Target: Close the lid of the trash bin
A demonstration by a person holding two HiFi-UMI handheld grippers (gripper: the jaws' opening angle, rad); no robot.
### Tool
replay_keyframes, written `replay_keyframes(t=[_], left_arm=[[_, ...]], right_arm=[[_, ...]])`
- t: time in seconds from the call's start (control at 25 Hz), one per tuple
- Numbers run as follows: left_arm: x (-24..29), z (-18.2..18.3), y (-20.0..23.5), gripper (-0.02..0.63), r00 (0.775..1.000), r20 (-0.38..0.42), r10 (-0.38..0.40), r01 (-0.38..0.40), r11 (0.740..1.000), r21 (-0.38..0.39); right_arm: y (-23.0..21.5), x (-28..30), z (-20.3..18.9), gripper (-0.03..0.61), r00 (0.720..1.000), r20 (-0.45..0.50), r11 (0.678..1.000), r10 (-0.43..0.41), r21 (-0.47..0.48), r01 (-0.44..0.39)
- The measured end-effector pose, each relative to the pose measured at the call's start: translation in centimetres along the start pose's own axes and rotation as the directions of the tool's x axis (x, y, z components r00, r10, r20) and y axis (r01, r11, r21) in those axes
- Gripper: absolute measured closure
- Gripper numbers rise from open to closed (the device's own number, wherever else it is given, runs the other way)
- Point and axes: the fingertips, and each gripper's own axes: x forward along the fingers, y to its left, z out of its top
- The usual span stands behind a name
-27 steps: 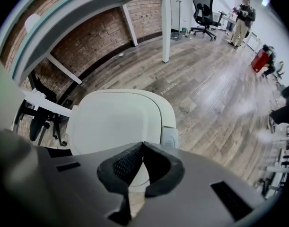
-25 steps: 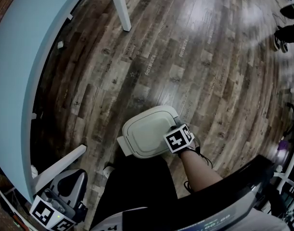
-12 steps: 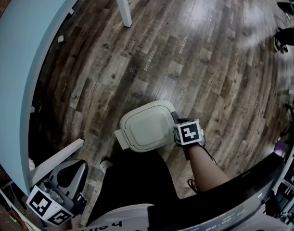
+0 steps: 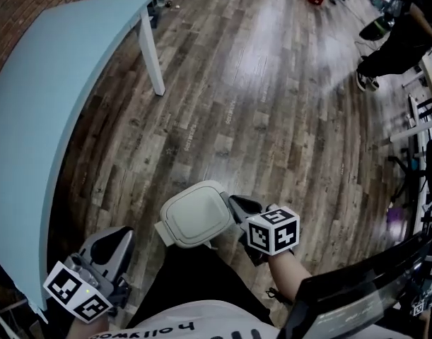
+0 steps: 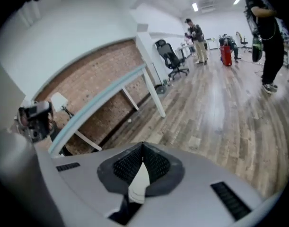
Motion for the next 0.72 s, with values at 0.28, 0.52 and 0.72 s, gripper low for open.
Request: replay_keyframes(t=[0.28,0.52,0.72], left_arm=[[-2.9,6.7,-5.9,0.607,0.979,0.136,-0.149,0.128,0.981,0.149],[-8.6,10.7,-10.3,0.607,0.957,0.173,-0.232,0.169,0.933,0.317],[-13.3,11.4,-12.3,0.607,0.949,0.2,-0.244,0.165,0.924,0.346]], right_arm=[[12.9,-12.5,12.0,0.571,0.878,0.418,0.971,0.234,-0.155,-0.184],[22.5,-20.5,14.2,0.571,0.806,0.501,0.929,0.314,-0.338,-0.151],[26.1,-24.8,12.2,0.571,0.8,0.509,0.905,0.319,-0.414,-0.097]])
